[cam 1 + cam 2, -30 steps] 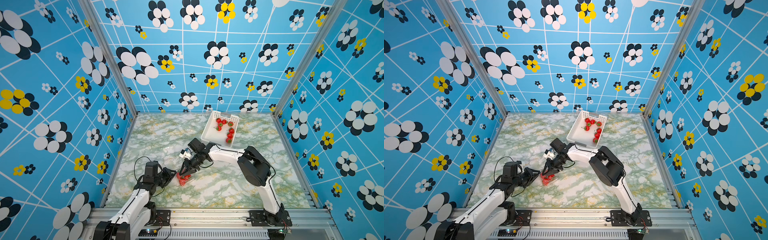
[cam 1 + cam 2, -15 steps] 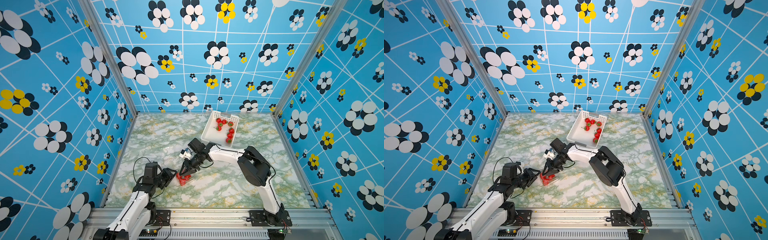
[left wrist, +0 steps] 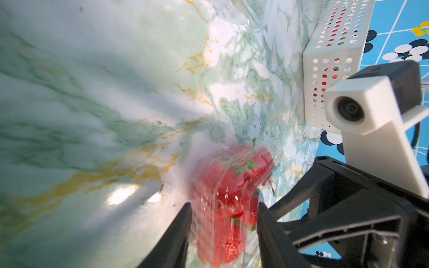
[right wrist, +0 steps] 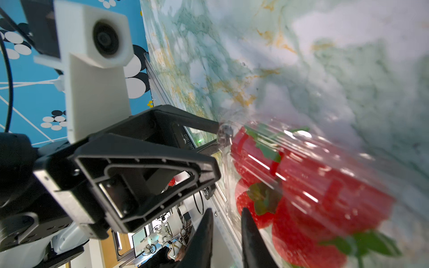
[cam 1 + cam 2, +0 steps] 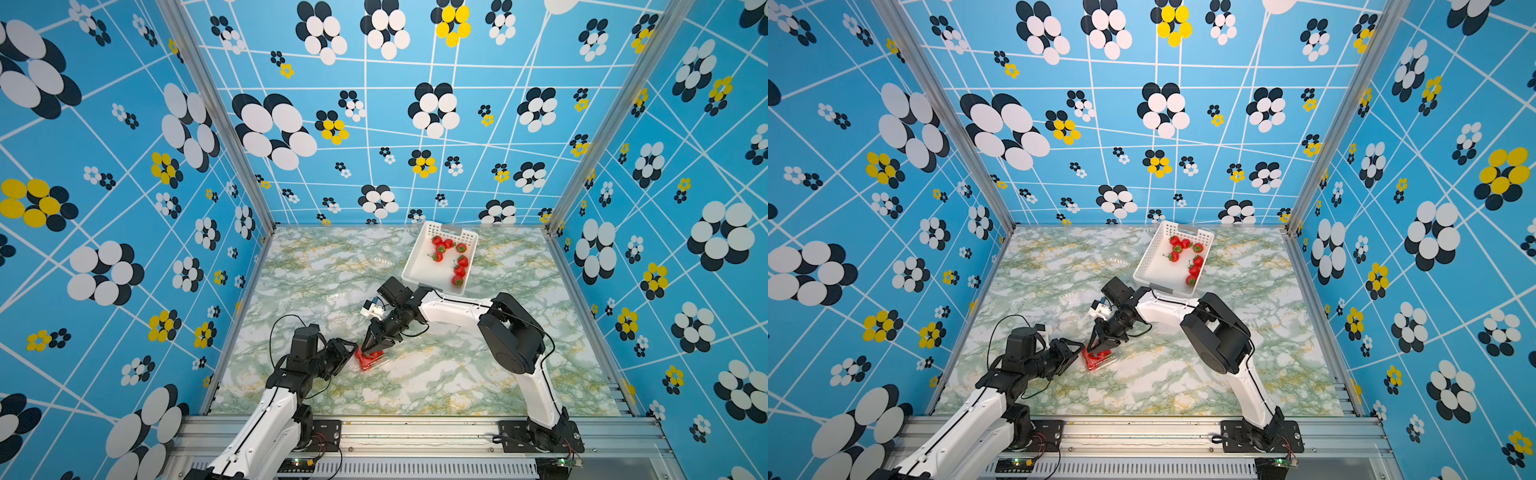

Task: Pack strawberries into containers
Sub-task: Close the packing box at the center of the board.

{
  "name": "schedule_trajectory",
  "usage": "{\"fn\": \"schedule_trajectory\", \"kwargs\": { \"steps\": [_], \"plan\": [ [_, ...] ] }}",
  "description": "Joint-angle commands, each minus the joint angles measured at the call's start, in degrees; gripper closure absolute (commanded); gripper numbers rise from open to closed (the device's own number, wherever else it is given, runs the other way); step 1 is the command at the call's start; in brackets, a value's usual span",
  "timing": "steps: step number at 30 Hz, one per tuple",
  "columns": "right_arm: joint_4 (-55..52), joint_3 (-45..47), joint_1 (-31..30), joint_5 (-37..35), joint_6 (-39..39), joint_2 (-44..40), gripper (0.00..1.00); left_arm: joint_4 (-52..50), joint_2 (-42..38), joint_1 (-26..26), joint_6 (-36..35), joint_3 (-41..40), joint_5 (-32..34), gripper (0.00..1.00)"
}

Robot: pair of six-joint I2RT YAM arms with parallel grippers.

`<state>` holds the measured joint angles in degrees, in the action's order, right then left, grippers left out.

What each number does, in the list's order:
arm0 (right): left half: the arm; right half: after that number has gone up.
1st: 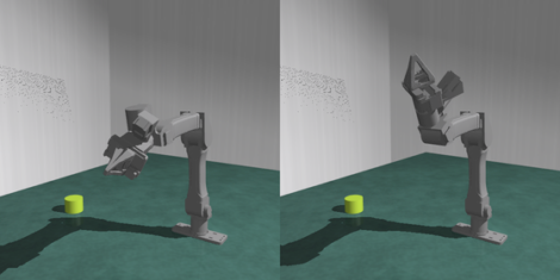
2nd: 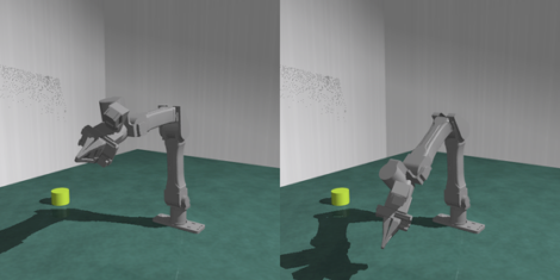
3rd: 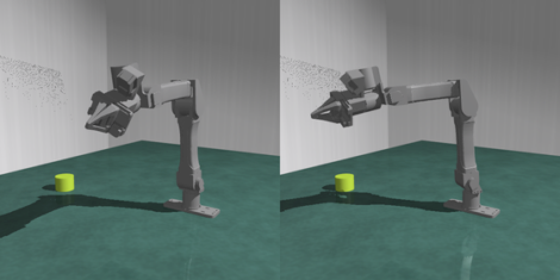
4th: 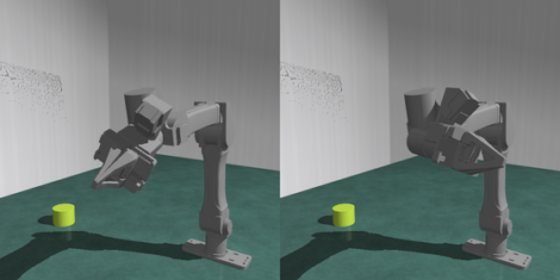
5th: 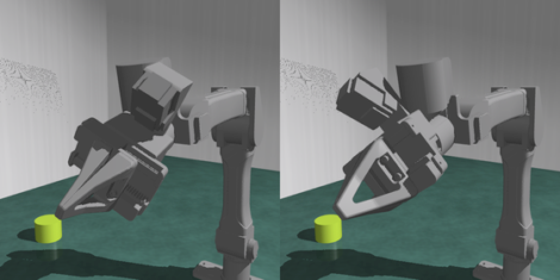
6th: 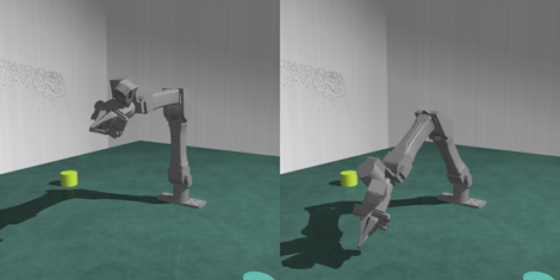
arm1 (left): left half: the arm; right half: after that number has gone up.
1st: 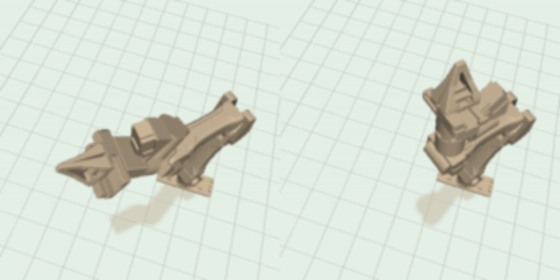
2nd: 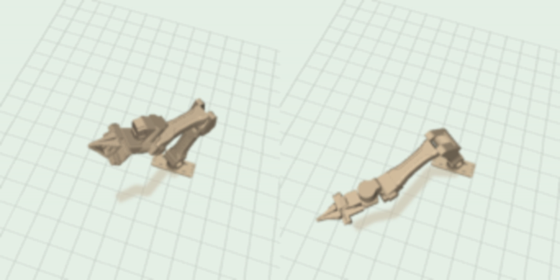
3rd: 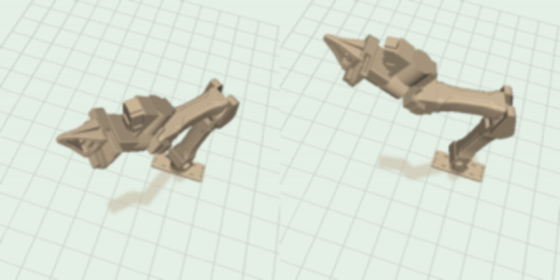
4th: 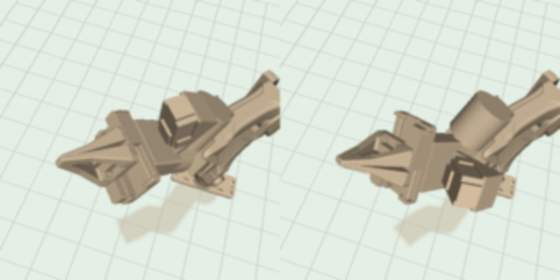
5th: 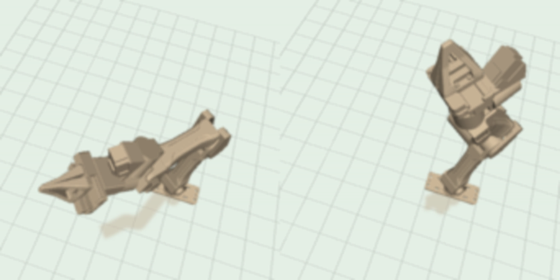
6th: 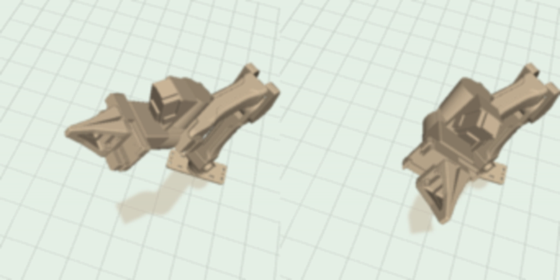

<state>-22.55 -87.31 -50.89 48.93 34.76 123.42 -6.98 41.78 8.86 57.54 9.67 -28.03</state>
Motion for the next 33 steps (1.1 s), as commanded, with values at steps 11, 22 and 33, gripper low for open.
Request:
{"fn": "schedule_trajectory", "kwargs": {
  "steps": [11,22,33],
  "plan": [
    [0.02,0.56,-0.68,-0.16,0.04,-0.99,0.8,-0.13,-1.22,1.28,1.21,-2.73,1.67,0.5],
    [-0.04,0.14,-0.79,-0.15,0.21,-0.64,0.81,6.37,2.05,2.88,2.75,-3.32,1.78,0.55],
    [-0.04,0.21,-0.88,-0.36,0.39,-0.47,0.81,6.41,-1.66,3.52,3.63,-4.3,2.81,0.53]
  ]
}}
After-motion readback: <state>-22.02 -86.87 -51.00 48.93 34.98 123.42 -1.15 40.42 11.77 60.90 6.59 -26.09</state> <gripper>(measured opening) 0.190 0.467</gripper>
